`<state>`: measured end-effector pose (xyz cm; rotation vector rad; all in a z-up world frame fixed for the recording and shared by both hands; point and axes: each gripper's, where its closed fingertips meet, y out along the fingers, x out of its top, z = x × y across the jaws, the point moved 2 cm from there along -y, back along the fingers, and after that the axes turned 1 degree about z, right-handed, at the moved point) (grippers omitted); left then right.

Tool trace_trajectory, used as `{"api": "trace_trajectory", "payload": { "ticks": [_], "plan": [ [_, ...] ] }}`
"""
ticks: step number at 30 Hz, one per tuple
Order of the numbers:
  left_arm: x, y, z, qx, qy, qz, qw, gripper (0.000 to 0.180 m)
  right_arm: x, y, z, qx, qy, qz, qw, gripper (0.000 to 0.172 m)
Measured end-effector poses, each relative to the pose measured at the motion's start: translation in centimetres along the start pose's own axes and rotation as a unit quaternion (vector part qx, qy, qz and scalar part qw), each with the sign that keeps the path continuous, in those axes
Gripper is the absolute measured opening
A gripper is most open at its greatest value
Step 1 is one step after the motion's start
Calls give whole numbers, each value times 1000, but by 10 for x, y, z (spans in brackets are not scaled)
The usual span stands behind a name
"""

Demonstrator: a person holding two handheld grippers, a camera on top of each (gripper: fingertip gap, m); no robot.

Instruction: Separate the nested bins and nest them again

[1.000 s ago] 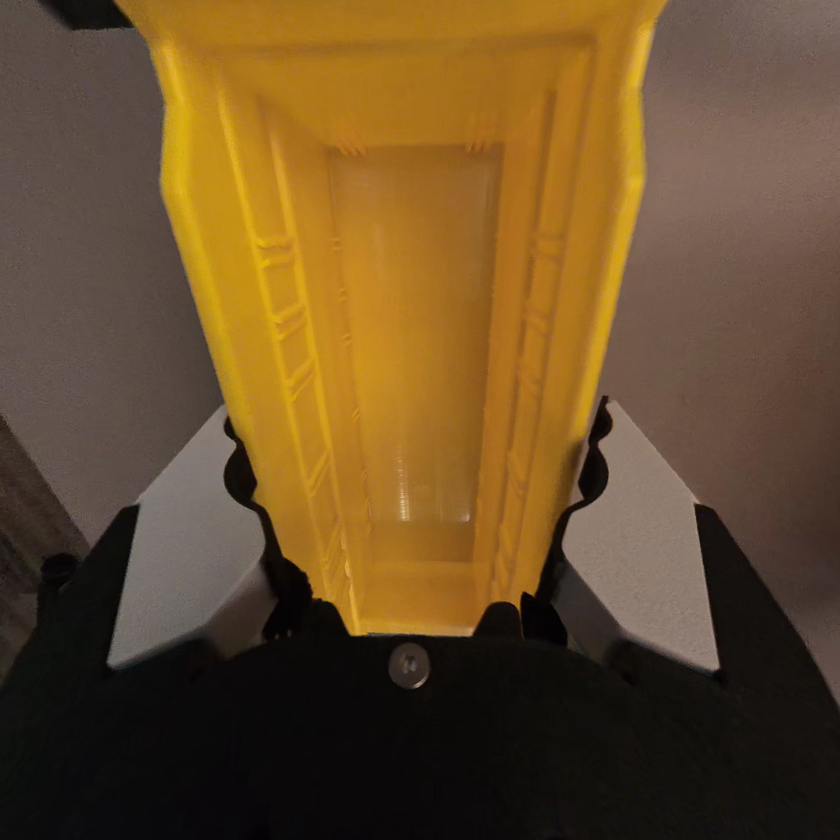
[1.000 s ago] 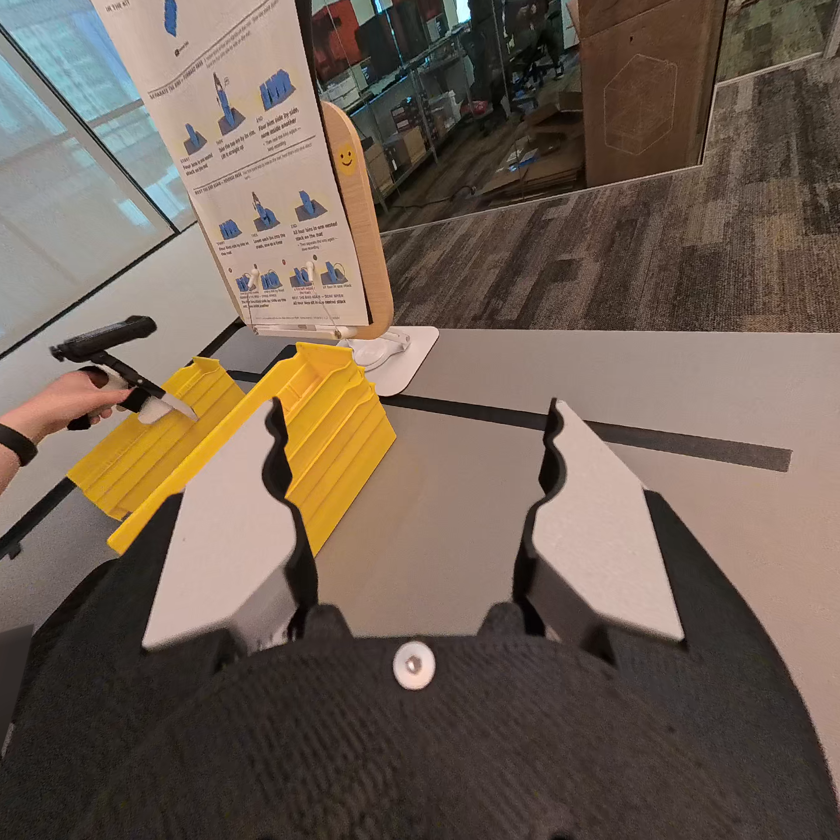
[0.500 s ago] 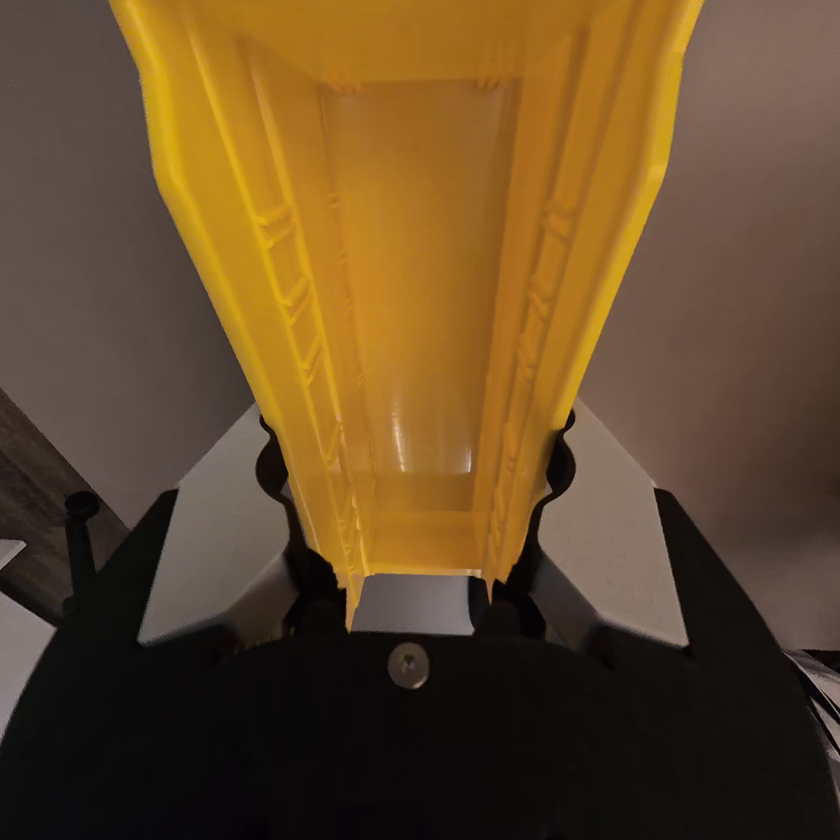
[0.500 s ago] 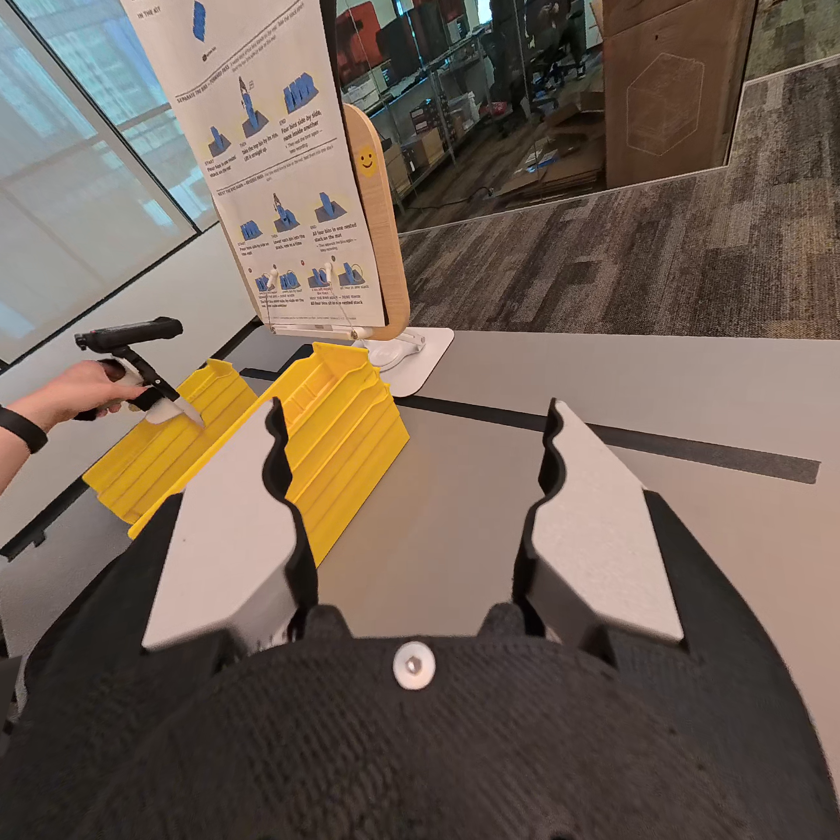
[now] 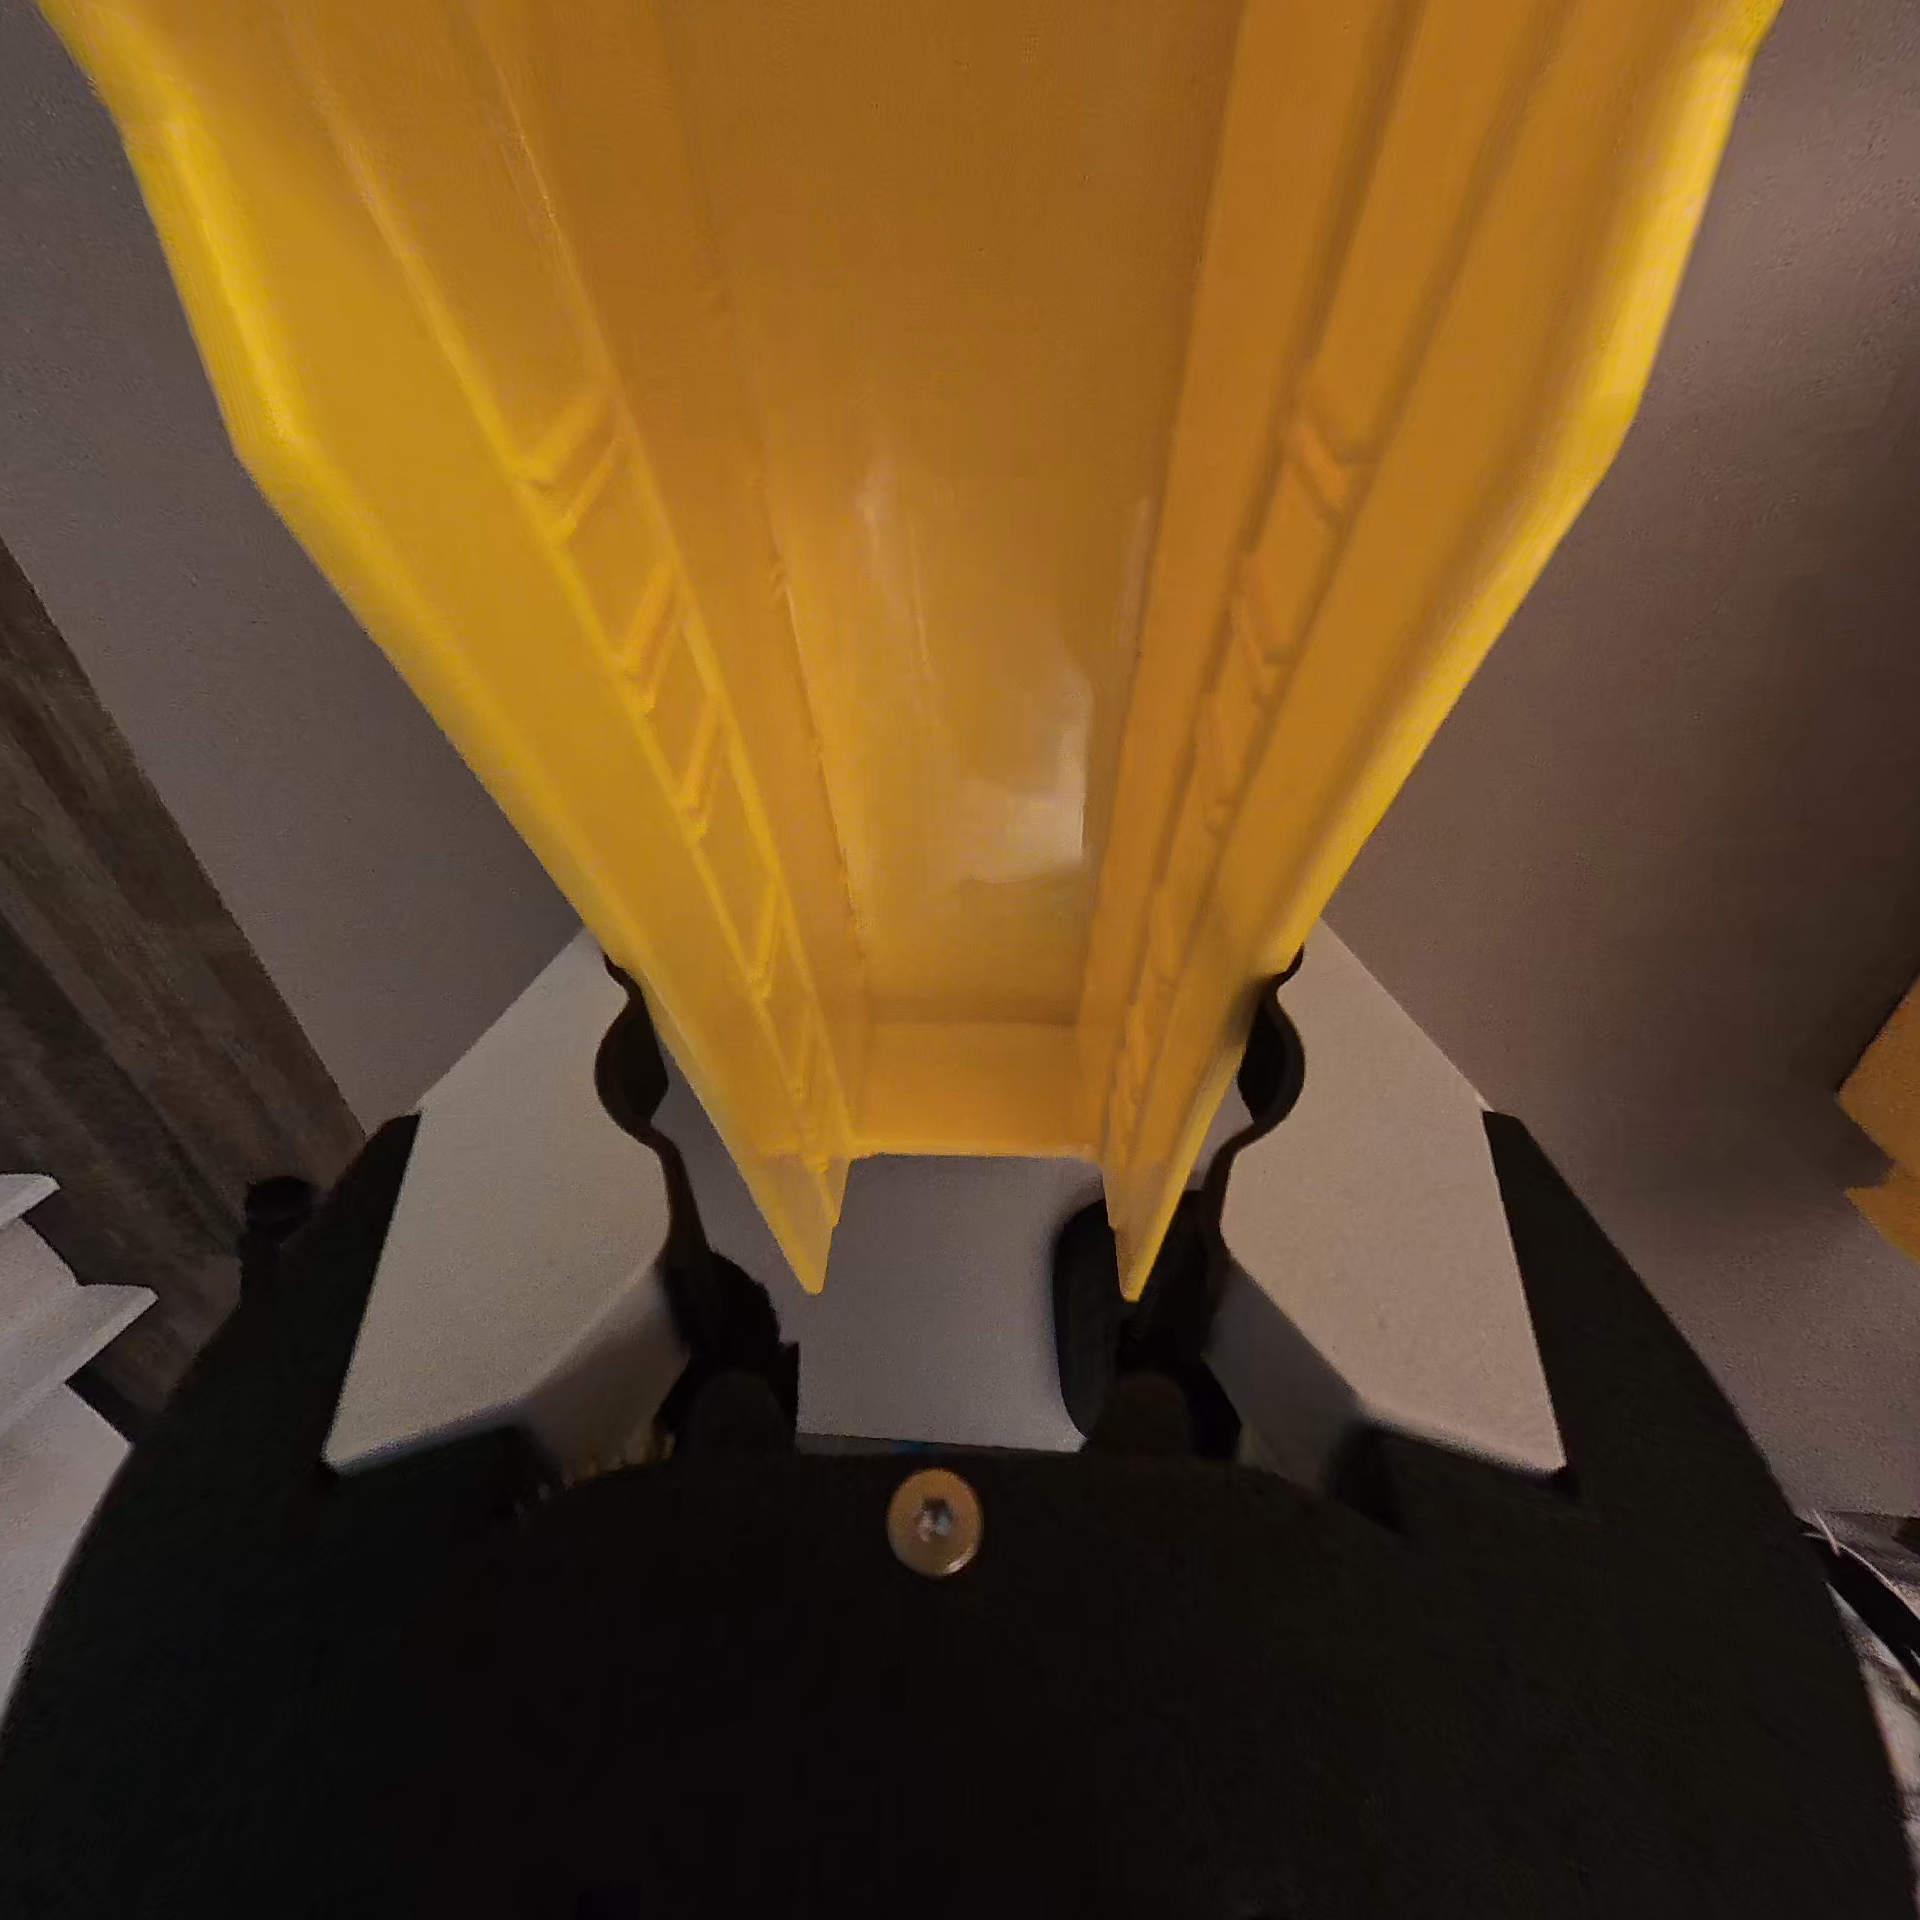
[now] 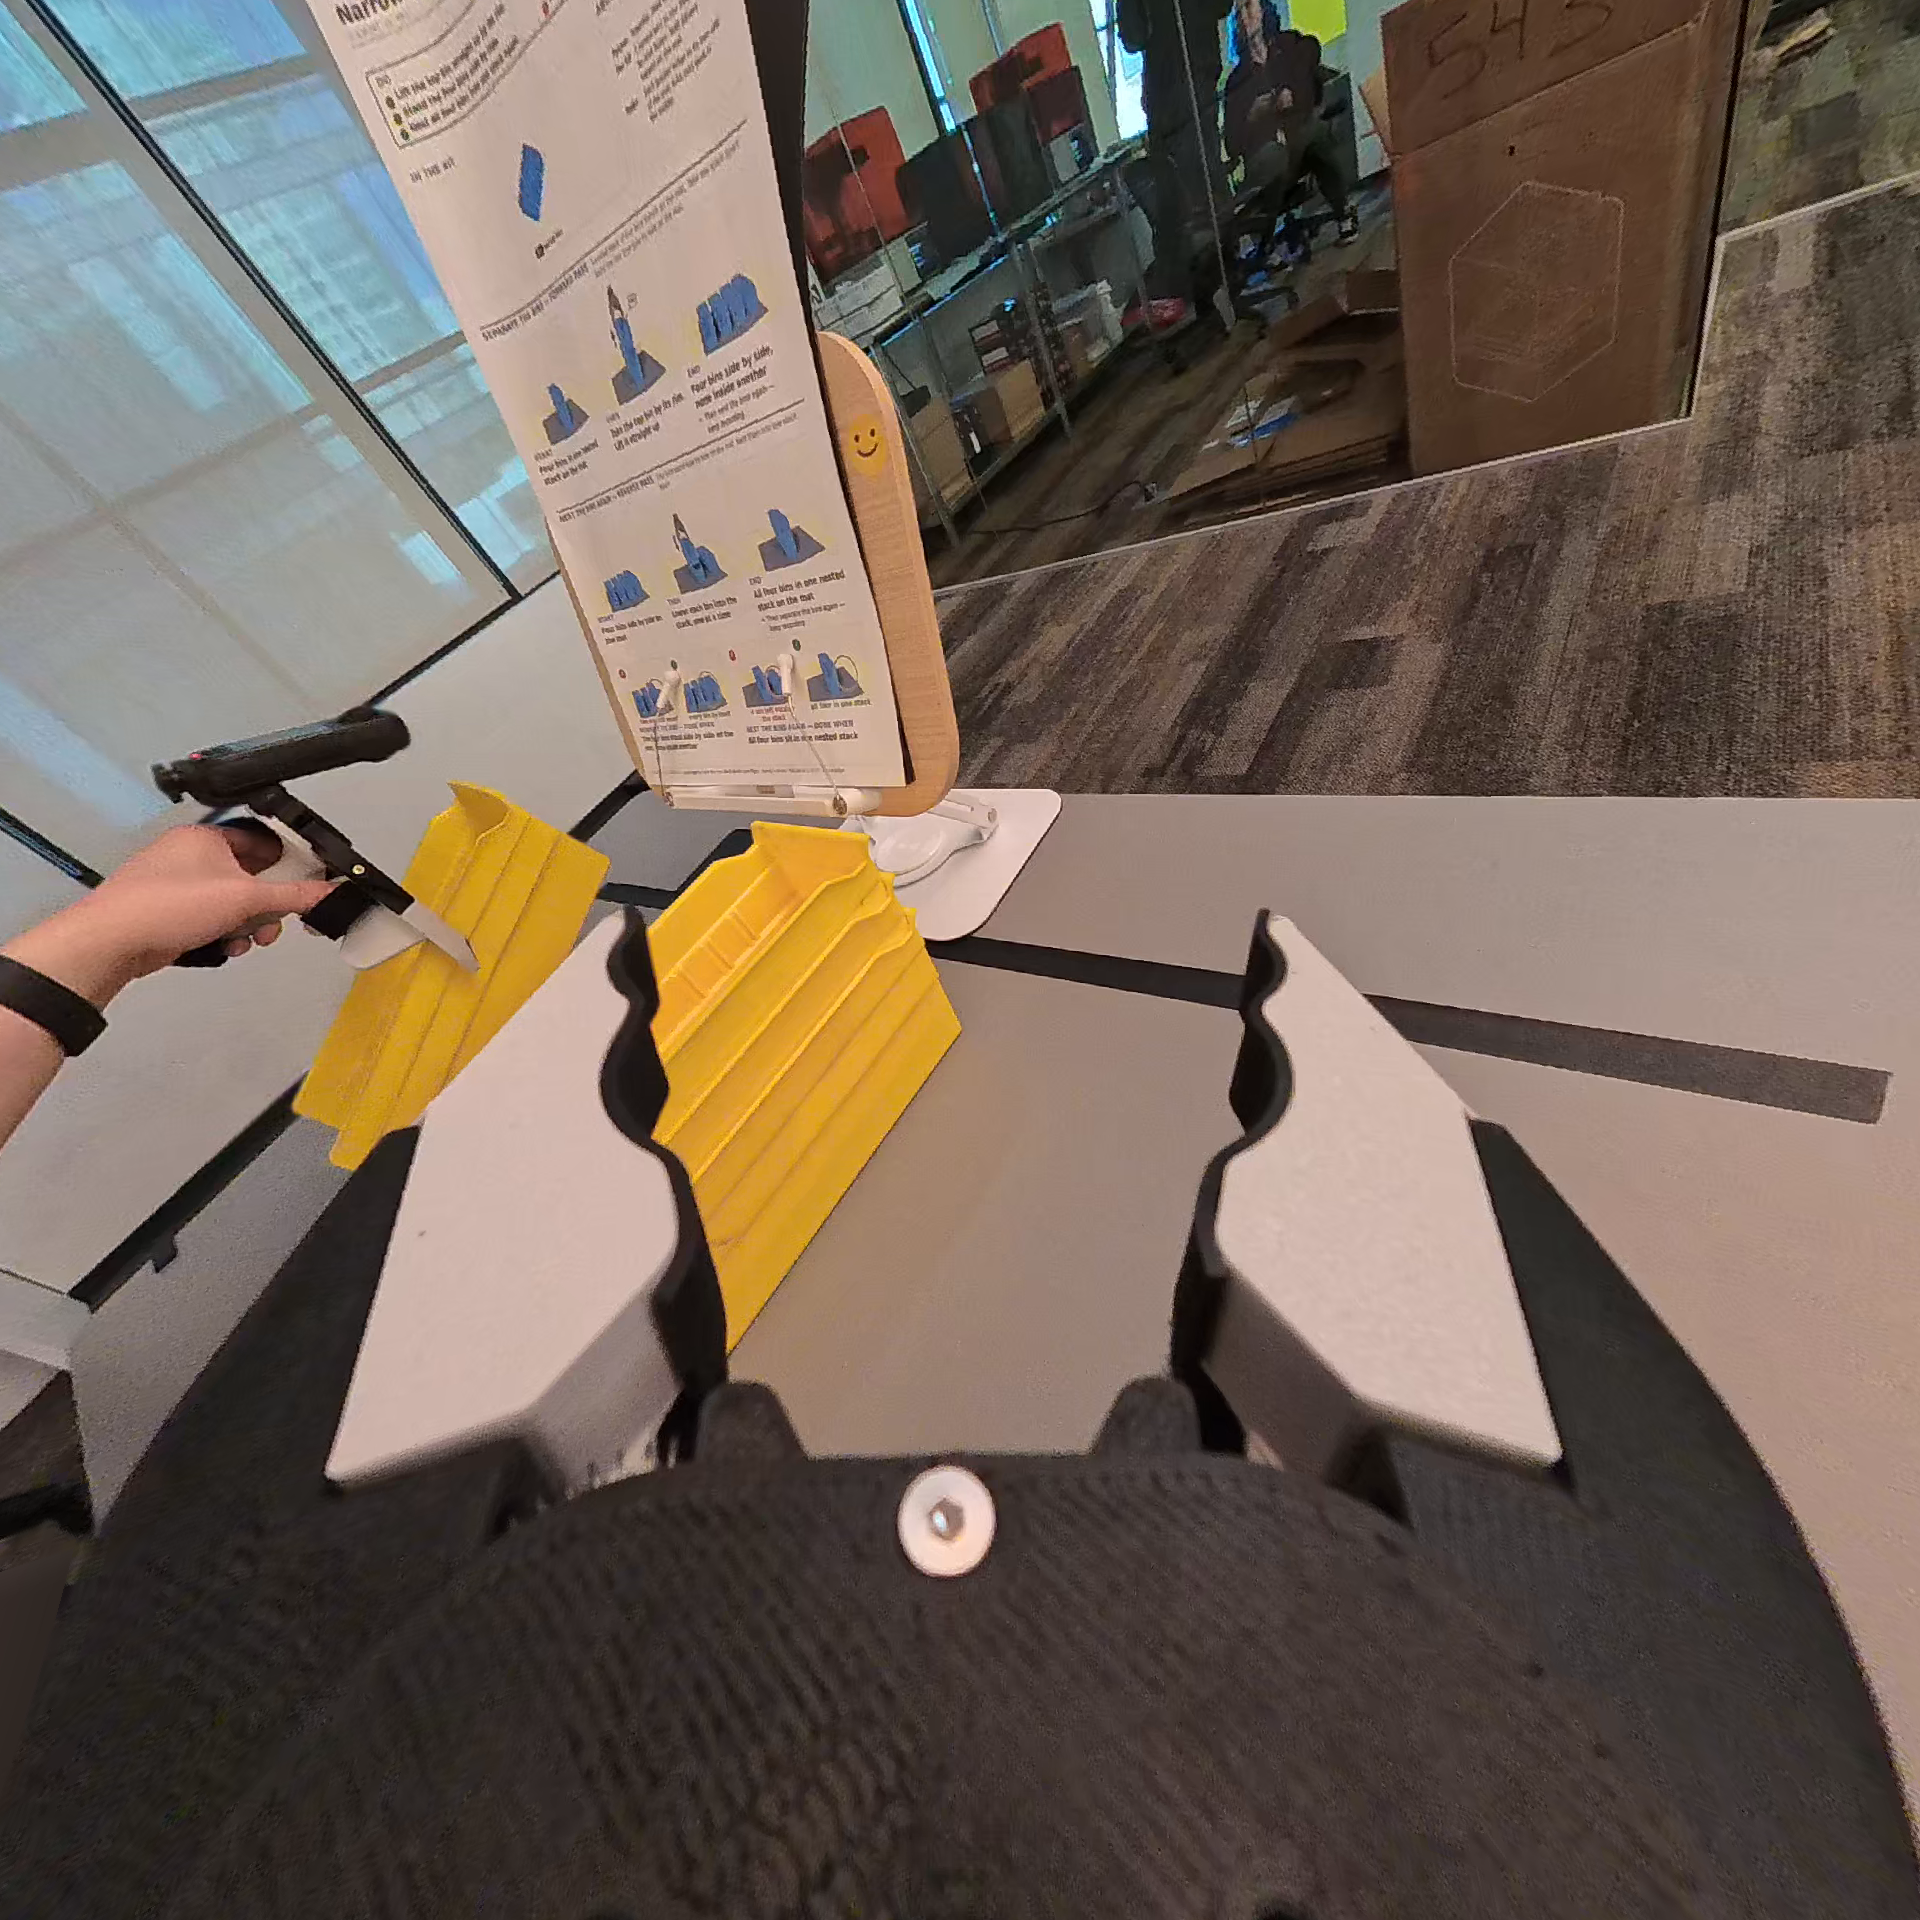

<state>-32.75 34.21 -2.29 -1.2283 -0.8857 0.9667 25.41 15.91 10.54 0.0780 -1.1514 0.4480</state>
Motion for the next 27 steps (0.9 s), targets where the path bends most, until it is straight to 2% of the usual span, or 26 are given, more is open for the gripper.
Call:
{"api": "trace_trajectory", "payload": {
  "ticks": [8,18,24,27],
  "plan": [
    [6,-46,-22,20,26,-44,998,113,2,-4,0,8,6,-7,1000,112],
    [12,-130,-87,16,95,-108,989,113,-1,-1,-2,11,12,-1,1000,112],
    [-10,-181,-150,6,133,-108,985,113,-2,1,-2,12,12,3,1000,112],
    [-33,-191,-193,-34,153,-85,984,113,-3,0,-3,12,14,3,1000,112]
  ]
}}
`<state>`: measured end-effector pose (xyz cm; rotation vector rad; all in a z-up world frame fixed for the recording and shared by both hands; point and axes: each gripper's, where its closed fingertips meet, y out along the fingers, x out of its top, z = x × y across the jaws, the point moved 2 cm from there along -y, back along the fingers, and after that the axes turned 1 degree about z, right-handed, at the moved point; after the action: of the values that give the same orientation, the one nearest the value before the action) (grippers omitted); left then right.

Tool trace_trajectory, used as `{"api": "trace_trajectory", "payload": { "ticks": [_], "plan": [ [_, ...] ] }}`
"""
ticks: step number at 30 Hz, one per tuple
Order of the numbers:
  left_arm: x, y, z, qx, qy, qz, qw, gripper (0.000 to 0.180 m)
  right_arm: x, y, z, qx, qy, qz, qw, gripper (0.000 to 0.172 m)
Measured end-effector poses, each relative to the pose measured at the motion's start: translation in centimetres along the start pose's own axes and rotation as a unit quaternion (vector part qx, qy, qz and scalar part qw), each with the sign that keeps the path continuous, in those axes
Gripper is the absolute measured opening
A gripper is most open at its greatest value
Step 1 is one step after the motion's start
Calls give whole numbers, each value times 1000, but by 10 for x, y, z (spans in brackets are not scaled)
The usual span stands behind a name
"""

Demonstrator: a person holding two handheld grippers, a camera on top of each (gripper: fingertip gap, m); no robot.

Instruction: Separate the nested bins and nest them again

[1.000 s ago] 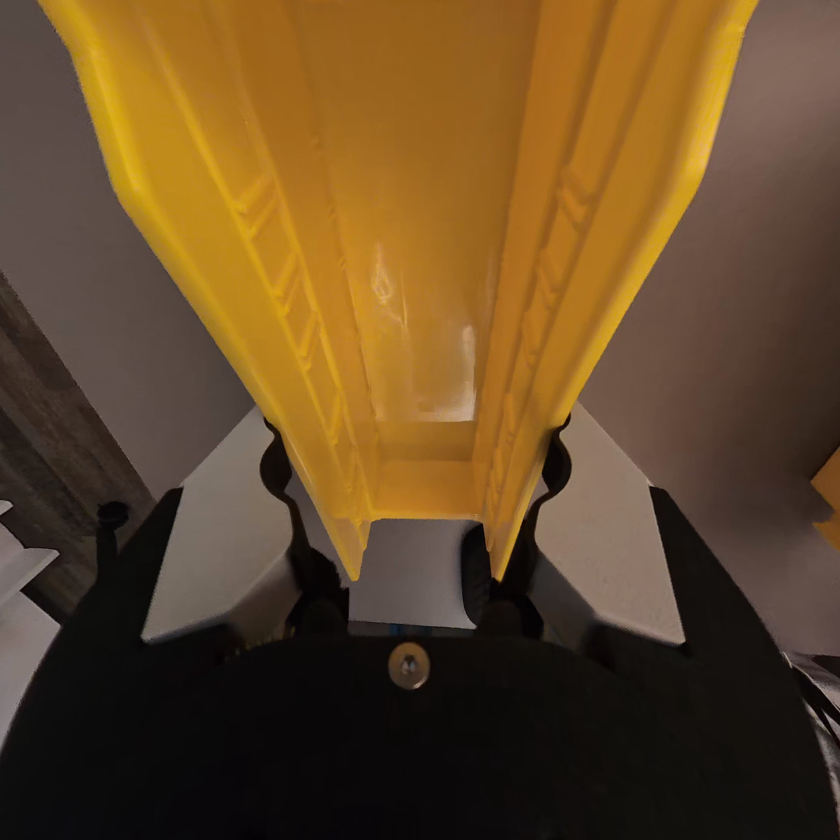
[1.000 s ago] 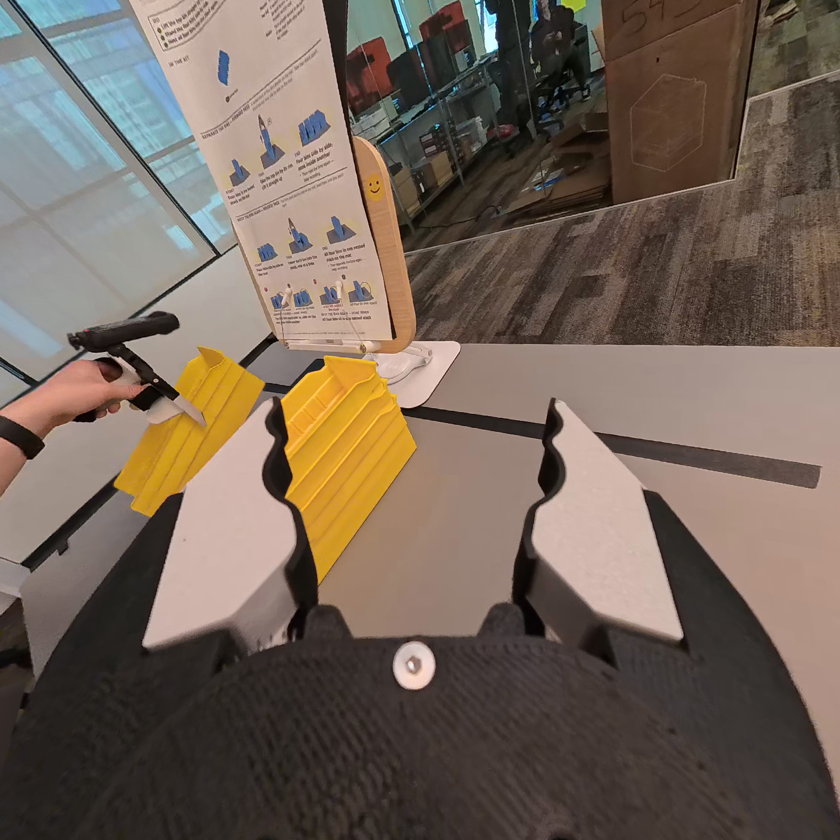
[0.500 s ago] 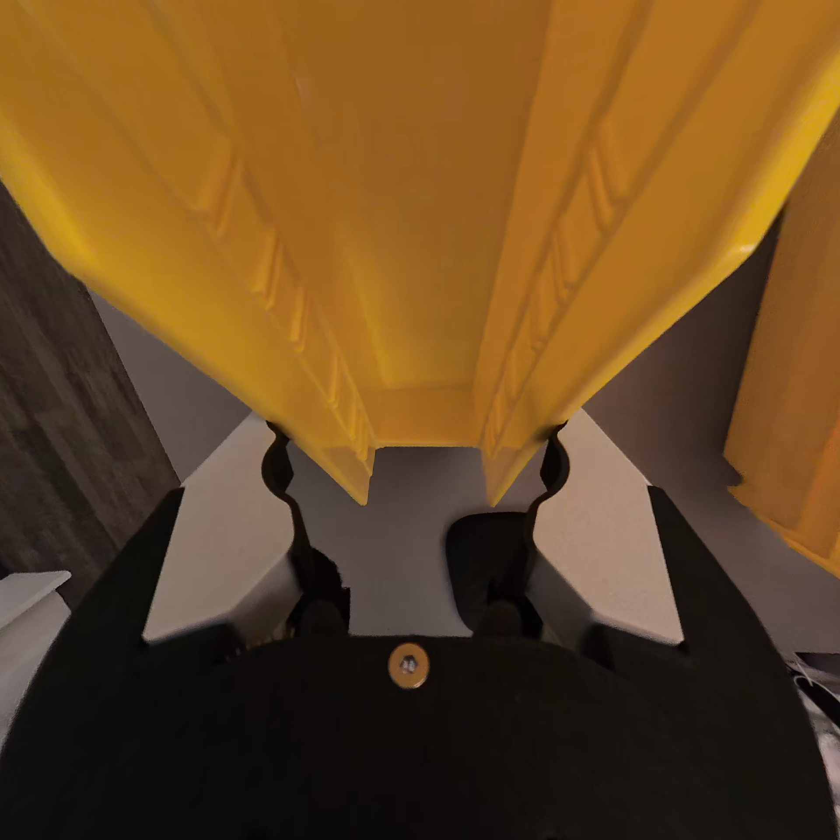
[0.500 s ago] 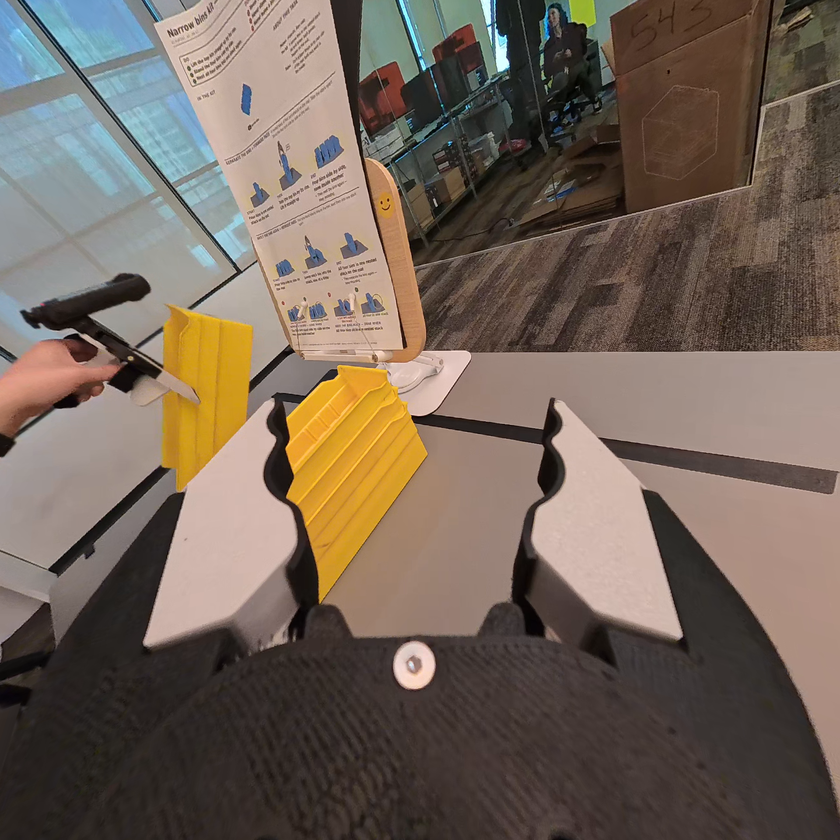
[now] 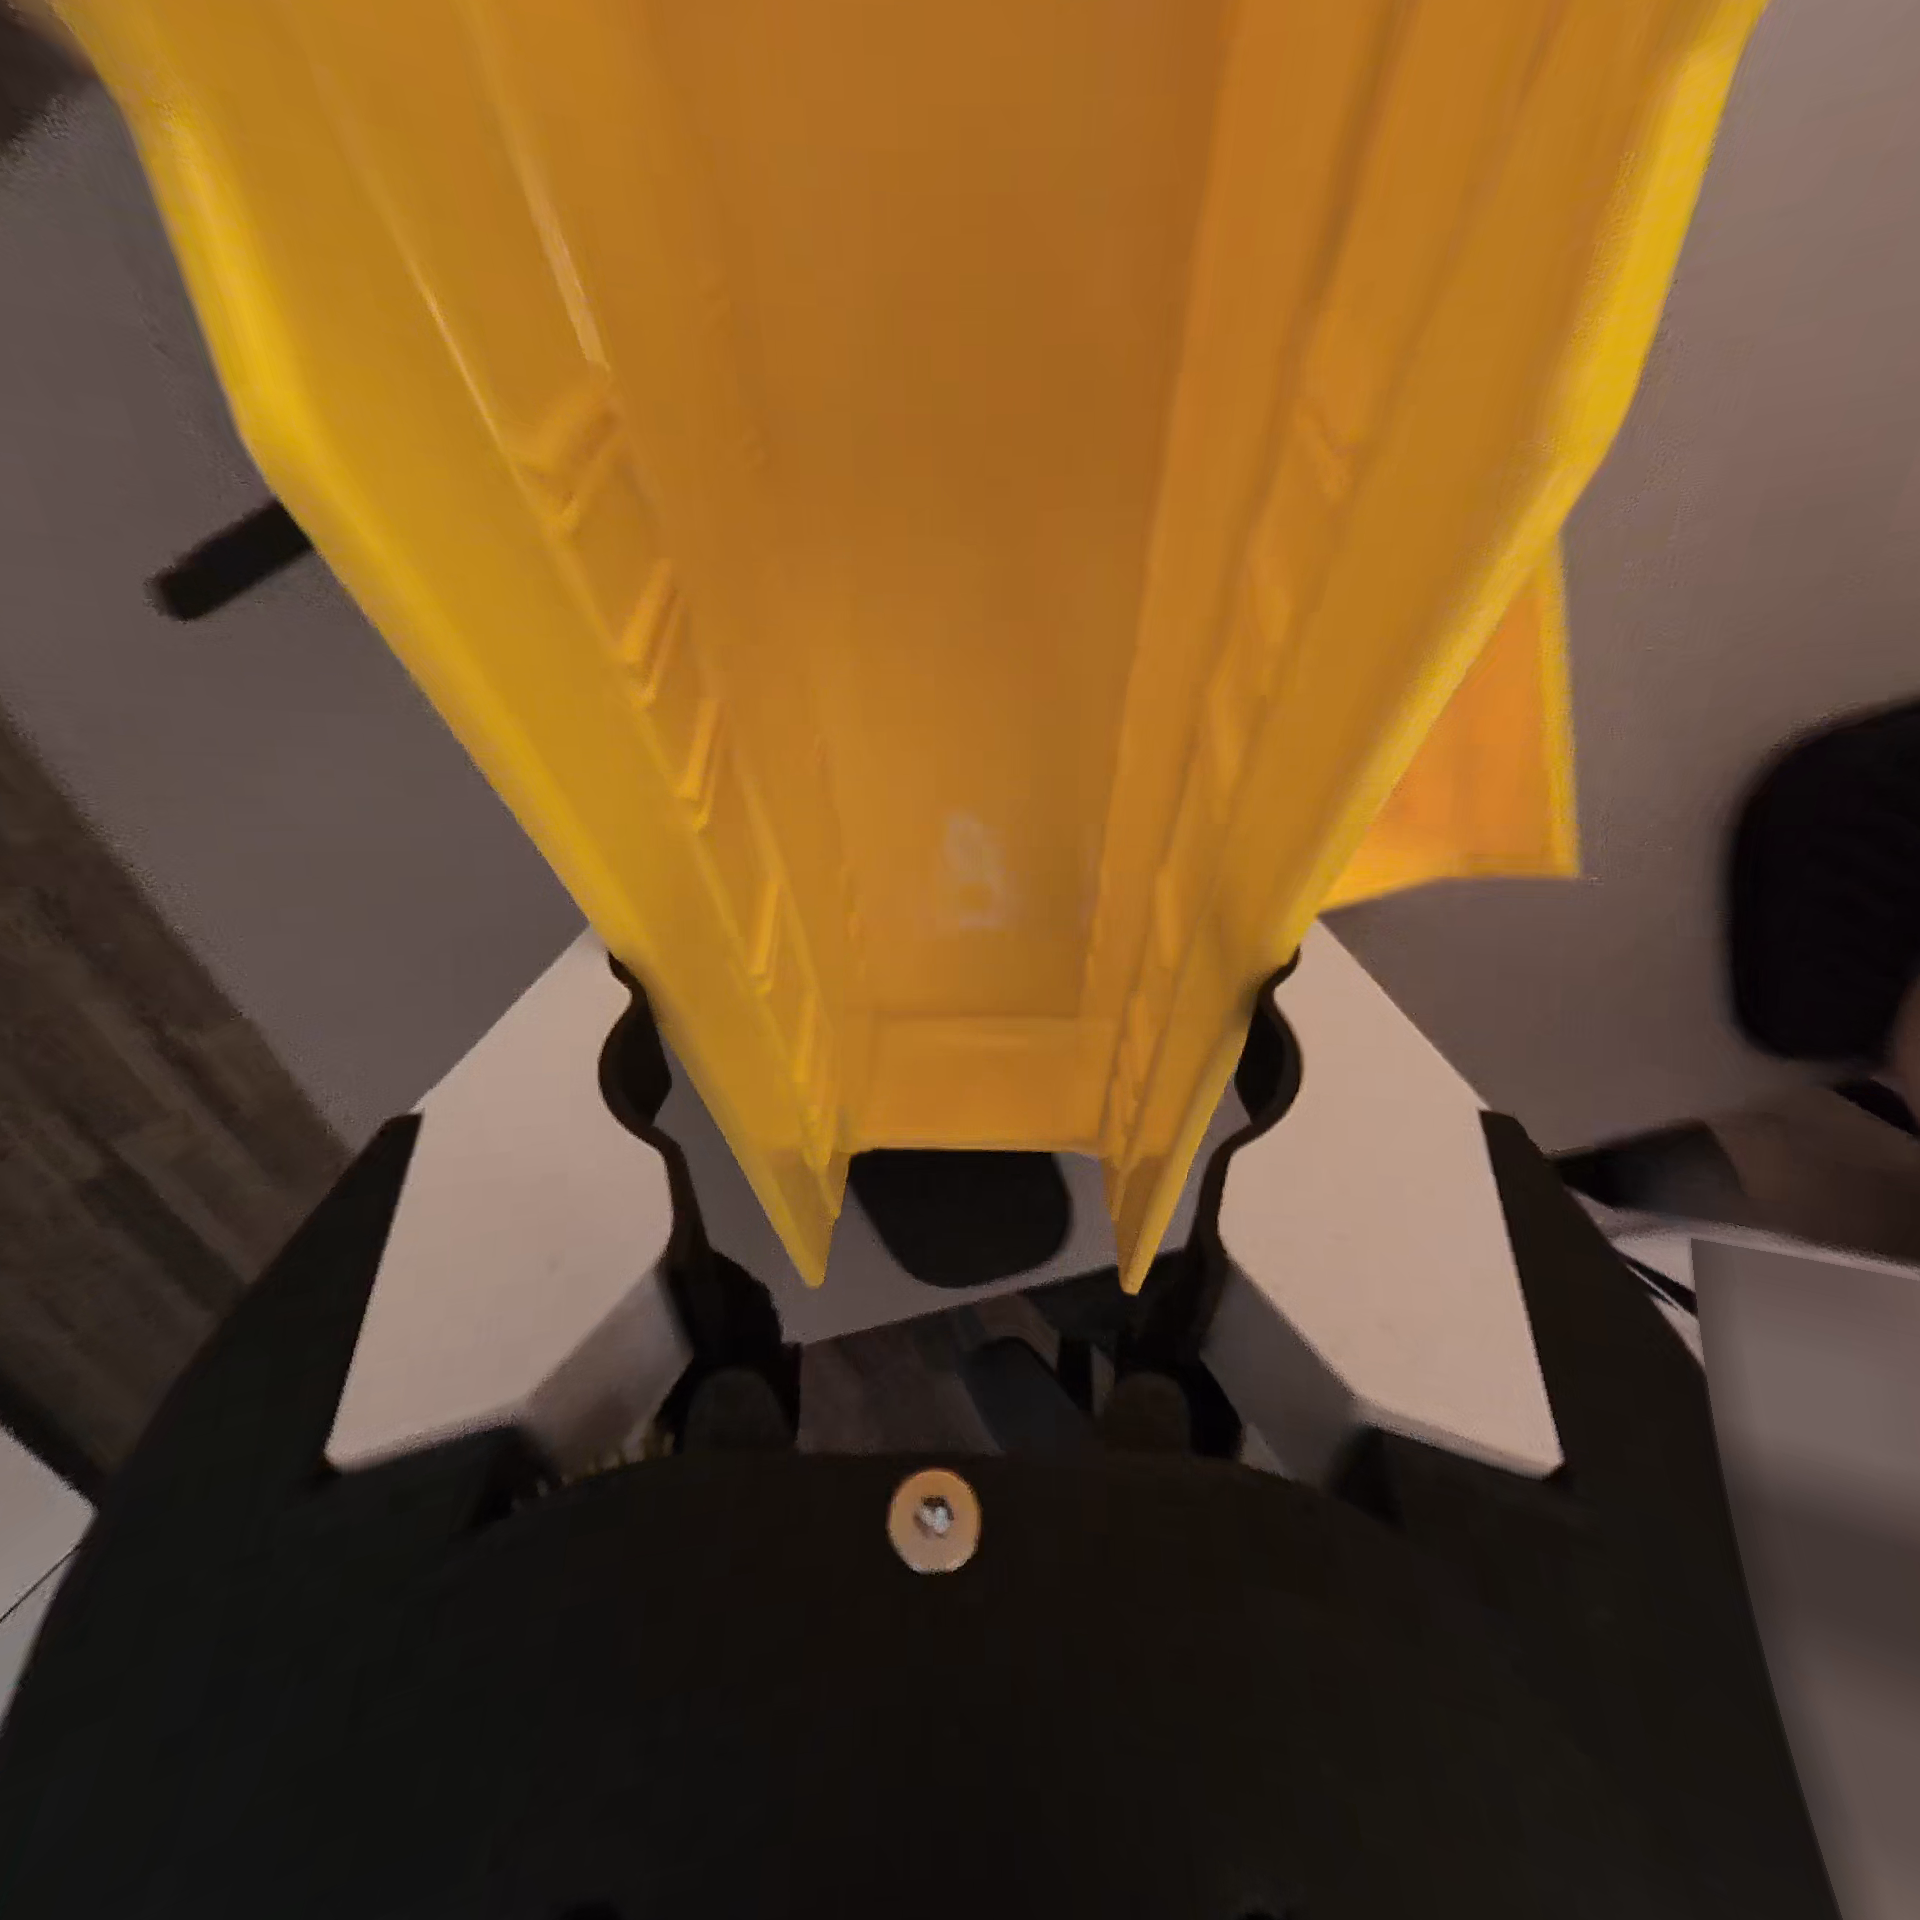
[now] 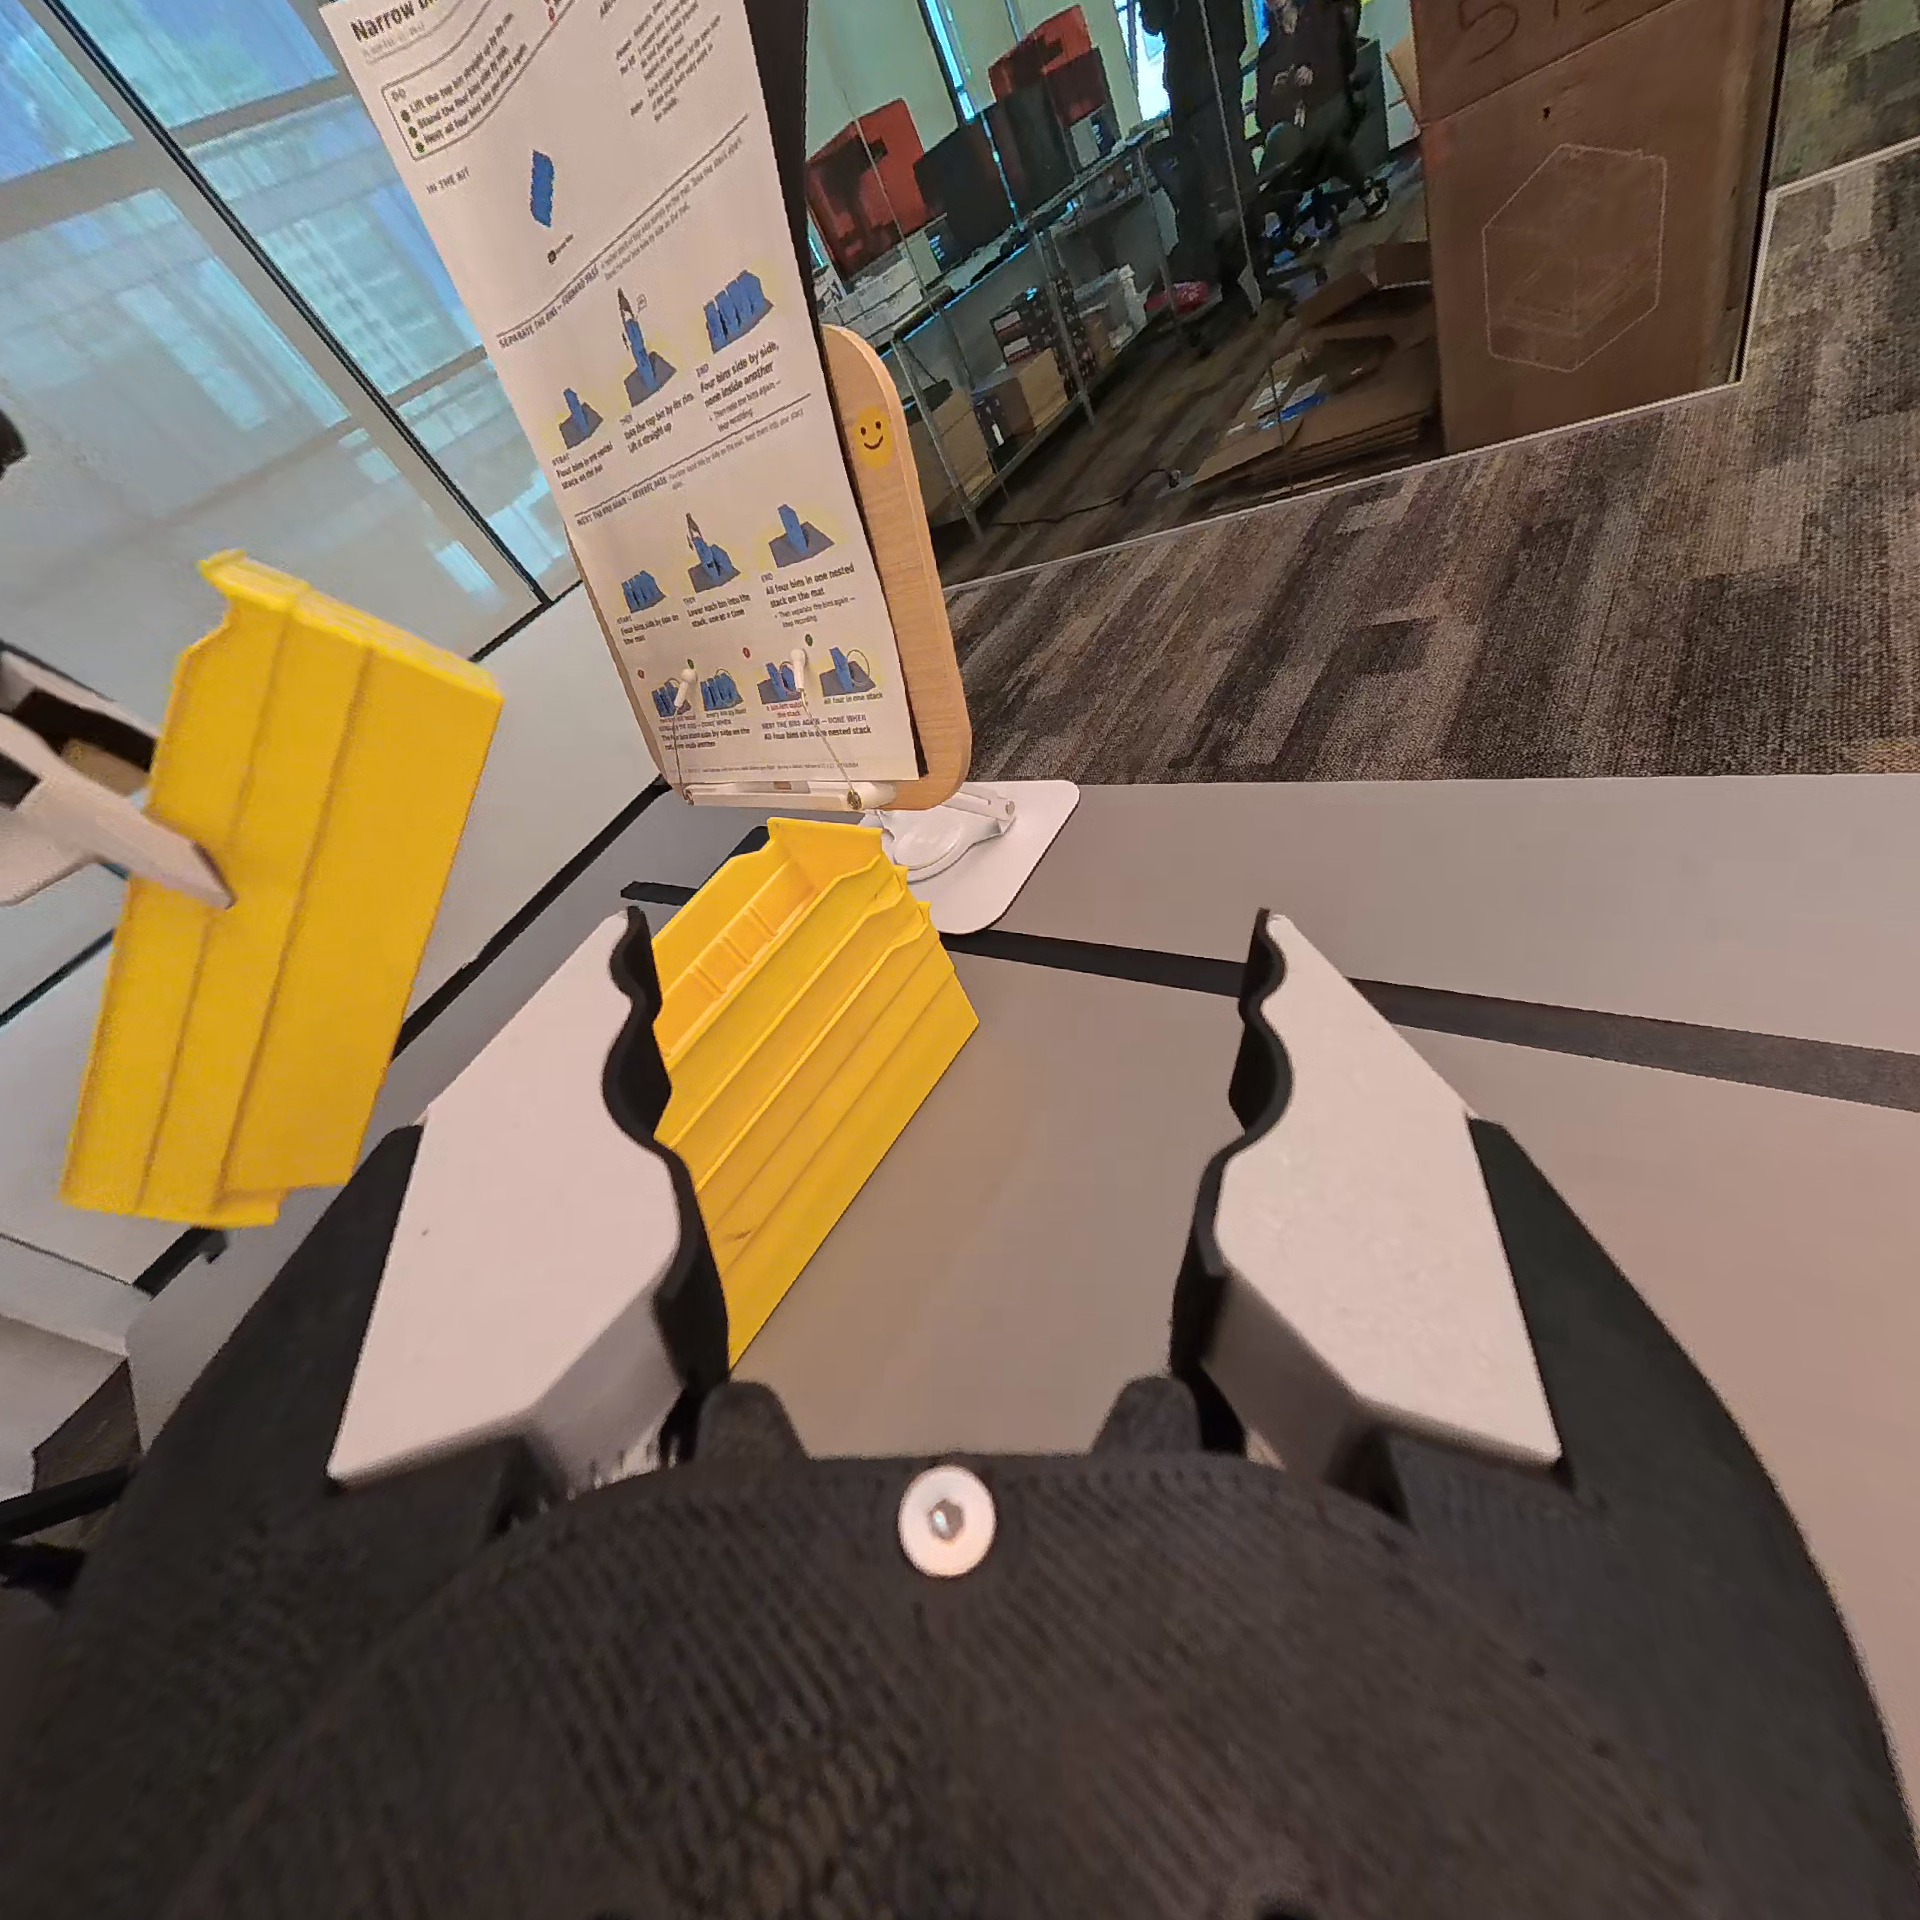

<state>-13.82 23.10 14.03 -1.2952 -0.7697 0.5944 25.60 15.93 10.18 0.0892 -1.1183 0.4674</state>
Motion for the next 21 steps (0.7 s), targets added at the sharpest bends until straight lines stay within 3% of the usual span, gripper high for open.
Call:
{"api": "trace_trajectory", "payload": {
  "ticks": [5,8,21],
  "plan": [
    [-1,-3,-74,-126,16,22,992,113,1,-2,0,3,4,-5,1000,112],
    [10,8,-92,-158,9,37,987,113,1,-3,-1,6,6,-4,1000,112],
    [65,83,-93,-109,-105,168,974,117,0,-5,-6,9,17,-4,1000,112]
  ]
}}
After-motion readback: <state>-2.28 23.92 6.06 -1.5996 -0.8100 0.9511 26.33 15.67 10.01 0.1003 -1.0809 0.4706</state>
